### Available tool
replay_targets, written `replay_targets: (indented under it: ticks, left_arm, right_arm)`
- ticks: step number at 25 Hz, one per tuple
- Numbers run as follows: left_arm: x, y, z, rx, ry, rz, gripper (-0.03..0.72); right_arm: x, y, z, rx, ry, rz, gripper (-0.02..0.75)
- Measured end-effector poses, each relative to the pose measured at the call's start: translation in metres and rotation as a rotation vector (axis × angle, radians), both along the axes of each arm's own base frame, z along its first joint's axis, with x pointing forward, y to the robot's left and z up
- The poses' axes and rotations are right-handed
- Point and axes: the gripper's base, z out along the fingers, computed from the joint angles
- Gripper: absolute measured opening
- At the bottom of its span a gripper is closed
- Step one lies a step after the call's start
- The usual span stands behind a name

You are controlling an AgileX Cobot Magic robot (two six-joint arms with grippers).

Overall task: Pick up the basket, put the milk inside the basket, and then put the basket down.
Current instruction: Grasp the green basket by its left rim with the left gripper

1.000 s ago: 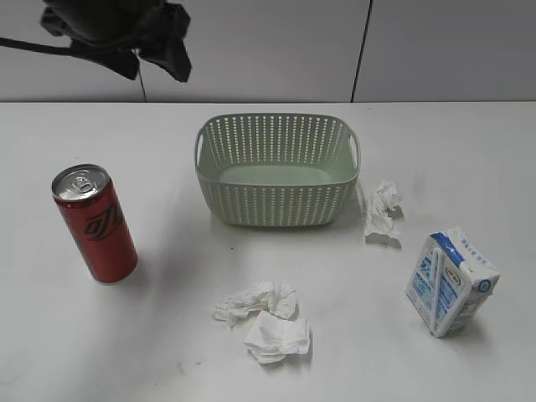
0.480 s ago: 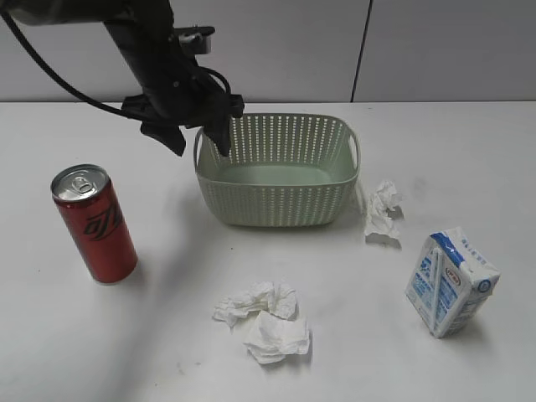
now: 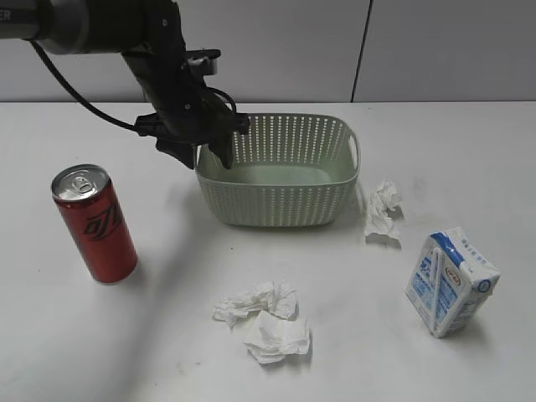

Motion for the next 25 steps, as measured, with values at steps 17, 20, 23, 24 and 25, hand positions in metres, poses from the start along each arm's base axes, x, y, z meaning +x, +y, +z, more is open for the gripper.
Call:
replay_targets:
  ticks: [17,20,23,24,25]
  left_arm:
    - [-0.002,-0.004,-0.01,-0.046,0.081,0.084,0.011]
    - [-0.004,-0.004,0.0,-0.075,0.094,0.128,0.009]
    - [-0.008,-0.002,0.024,-0.098,0.075,0.157,0.008]
    - [-0.011,-0.001,0.034,-0.098,0.07,0.169,0.008]
    - [-0.014,0.001,0.043,-0.084,0.065,0.184,0.008]
  right_arm:
    - [0.0,0.0,0.0,0.001,0.001,-0.001,0.554]
    - [0.0,0.0,0.0,0.001,0.001,-0.001,0.554]
    - [0.0,0.0,0.0,0.002,0.001,-0.001,0.554]
    - [0.0,0.0,0.0,0.003,0.001,-0.001,0.554]
    - [0.0,0.0,0.0,0.003,0.001,-0.001,0.554]
